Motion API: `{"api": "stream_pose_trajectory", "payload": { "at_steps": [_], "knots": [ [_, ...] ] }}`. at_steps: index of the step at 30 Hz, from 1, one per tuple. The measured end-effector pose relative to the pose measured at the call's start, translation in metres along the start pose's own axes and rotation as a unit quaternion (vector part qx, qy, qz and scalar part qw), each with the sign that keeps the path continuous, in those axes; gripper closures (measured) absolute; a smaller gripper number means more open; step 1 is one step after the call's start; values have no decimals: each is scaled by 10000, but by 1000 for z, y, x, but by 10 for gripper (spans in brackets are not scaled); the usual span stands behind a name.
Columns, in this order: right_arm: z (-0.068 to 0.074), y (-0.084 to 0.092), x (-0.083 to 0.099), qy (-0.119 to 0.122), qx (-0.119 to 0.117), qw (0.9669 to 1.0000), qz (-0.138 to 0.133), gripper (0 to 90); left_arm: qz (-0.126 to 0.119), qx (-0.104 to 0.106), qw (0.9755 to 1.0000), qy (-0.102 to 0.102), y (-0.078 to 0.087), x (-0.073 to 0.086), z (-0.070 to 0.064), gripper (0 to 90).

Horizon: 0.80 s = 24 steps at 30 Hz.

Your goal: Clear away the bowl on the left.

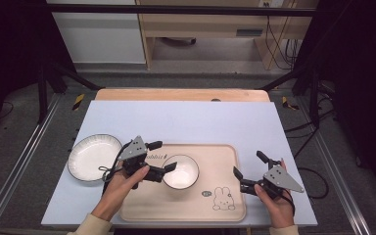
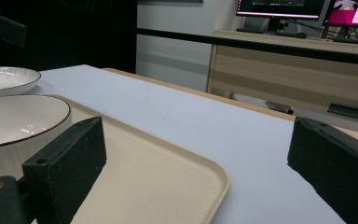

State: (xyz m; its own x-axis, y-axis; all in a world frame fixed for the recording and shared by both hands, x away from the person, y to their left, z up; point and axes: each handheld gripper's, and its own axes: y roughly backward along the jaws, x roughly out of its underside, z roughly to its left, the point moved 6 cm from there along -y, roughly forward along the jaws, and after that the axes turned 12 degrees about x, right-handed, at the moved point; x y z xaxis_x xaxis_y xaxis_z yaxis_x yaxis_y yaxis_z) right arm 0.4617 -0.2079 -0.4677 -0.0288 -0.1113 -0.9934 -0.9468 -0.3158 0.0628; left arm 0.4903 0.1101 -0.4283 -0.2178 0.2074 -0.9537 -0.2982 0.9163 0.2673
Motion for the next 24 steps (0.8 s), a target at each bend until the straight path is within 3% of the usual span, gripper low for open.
{"api": "stream_pose_trajectory", "payload": {
  "at_steps": [7,15,24],
  "knots": [
    [1,-1,-1,-32,26,10000,-2,46,17,-116,9999,58,13,6,6,76],
    [1,-1,0,-10,12,10000,13,46,-58,-150,9999,29,24,4,11,76],
    [1,-1,0,8,16,10000,-5,45,-148,-337,9993,-13,45,2,20,74]
  ]
}}
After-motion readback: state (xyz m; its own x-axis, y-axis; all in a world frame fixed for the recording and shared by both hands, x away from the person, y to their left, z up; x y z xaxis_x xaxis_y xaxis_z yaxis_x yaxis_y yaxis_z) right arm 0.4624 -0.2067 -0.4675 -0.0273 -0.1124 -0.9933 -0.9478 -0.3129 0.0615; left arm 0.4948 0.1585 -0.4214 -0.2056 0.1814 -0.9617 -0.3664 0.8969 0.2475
